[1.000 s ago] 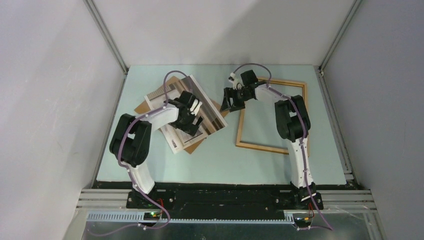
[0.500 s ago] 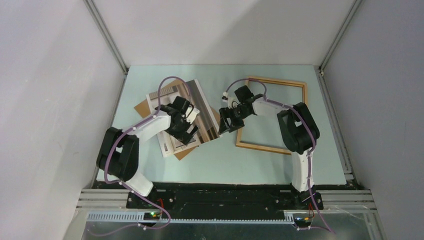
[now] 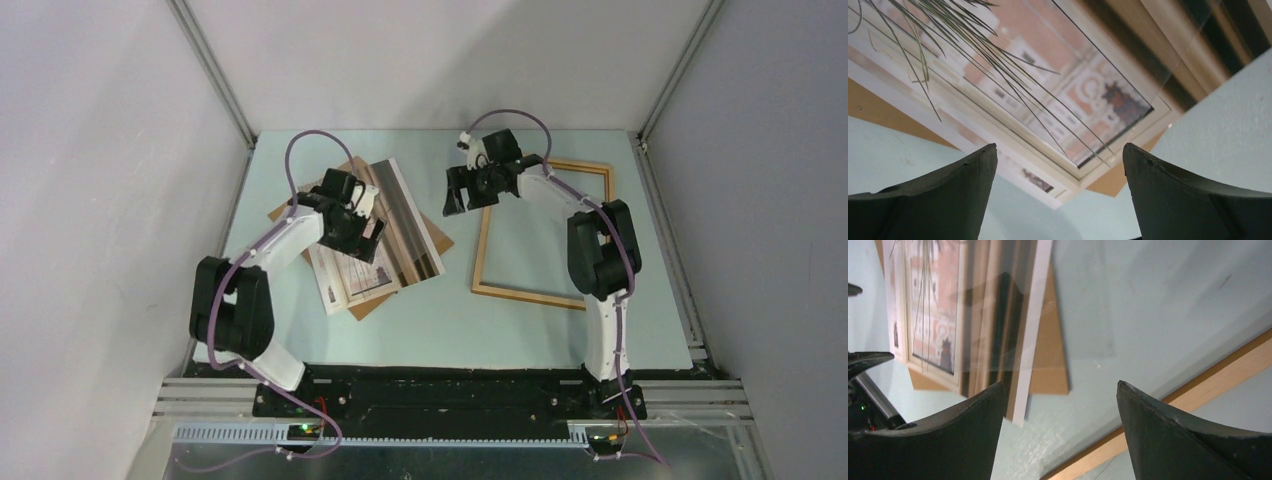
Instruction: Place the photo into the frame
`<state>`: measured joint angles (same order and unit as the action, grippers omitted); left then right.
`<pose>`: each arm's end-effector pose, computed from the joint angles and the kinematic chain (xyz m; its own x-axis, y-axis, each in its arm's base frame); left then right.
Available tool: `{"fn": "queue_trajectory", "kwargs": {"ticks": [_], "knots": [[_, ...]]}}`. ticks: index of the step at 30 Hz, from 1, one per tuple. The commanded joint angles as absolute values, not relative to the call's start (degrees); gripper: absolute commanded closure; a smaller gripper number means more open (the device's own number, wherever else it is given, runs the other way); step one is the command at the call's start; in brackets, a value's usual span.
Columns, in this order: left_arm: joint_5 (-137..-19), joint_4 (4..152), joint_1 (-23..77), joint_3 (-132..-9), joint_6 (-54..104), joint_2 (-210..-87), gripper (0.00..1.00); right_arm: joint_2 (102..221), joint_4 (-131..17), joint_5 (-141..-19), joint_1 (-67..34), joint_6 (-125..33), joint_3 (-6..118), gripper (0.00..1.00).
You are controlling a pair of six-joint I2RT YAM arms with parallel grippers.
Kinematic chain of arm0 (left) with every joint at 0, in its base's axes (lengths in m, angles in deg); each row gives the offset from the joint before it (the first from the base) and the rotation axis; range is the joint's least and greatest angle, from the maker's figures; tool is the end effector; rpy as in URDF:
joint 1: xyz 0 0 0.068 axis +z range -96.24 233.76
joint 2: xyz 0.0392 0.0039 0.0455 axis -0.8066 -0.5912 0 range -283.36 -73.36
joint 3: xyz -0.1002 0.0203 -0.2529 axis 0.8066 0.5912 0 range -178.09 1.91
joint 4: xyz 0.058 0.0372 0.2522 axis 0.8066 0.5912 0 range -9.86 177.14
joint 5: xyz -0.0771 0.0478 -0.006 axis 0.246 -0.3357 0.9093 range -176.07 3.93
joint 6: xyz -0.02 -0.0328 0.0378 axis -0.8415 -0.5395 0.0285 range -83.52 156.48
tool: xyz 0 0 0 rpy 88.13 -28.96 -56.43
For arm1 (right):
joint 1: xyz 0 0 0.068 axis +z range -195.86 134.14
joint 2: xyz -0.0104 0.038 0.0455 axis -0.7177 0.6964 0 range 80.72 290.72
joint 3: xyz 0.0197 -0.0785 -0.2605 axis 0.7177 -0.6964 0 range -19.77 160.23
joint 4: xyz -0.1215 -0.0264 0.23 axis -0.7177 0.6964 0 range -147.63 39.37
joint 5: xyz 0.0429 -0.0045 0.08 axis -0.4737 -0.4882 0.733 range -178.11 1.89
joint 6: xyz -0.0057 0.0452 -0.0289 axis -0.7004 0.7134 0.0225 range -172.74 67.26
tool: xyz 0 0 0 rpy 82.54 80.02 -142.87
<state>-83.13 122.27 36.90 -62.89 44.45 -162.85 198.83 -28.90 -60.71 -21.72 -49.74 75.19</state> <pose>0.2947 -0.0913 0.2289 -0.8285 0.3957 -0.3963 0.4279 0.9038 0.0079 0.4116 0.2024 0.2220 -0.7495 -0.2850 -0.5975 -0.5839 0.7099 0.3939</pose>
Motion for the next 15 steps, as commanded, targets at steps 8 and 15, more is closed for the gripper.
{"fn": "queue_trajectory", "kwargs": {"ticks": [8, 15], "knots": [[-80.92, 115.57, 39.24, -67.64, 34.57, -173.21, 0.0, 211.98, -27.69, -57.03, -24.35, -43.83, 87.18, 0.17], [-80.62, 114.49, 39.21, -66.82, 34.7, -175.2, 0.0, 215.75, -27.93, -52.47, -24.57, -40.85, 89.57, 0.18]]}}
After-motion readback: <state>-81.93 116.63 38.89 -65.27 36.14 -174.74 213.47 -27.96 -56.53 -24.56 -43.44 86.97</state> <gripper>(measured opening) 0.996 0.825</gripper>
